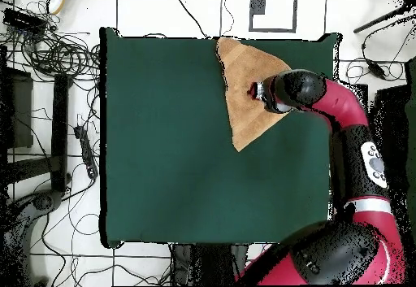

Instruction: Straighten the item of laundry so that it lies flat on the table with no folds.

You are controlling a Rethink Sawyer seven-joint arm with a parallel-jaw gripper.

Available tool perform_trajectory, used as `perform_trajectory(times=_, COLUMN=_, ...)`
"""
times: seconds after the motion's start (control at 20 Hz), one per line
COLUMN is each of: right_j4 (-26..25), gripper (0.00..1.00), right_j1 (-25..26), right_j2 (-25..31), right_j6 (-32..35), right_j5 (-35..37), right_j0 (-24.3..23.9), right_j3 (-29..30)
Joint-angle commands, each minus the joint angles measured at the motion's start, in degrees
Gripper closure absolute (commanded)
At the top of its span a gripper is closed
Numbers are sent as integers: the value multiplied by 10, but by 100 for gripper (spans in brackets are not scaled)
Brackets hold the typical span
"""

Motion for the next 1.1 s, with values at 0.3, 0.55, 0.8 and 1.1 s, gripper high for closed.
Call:
perform_trajectory(times=0.3, right_j4=-3, gripper=0, right_j1=-87, right_j2=-48, right_j6=102, right_j5=-73, right_j0=63, right_j3=225)
perform_trajectory(times=0.55, right_j4=6, gripper=0, right_j1=-98, right_j2=-56, right_j6=90, right_j5=-80, right_j0=58, right_j3=249)
perform_trajectory(times=0.8, right_j4=8, gripper=0, right_j1=-107, right_j2=-55, right_j6=75, right_j5=-91, right_j0=43, right_j3=270)
perform_trajectory(times=1.1, right_j4=2, gripper=0, right_j1=-90, right_j2=-48, right_j6=50, right_j5=-103, right_j0=22, right_j3=263)
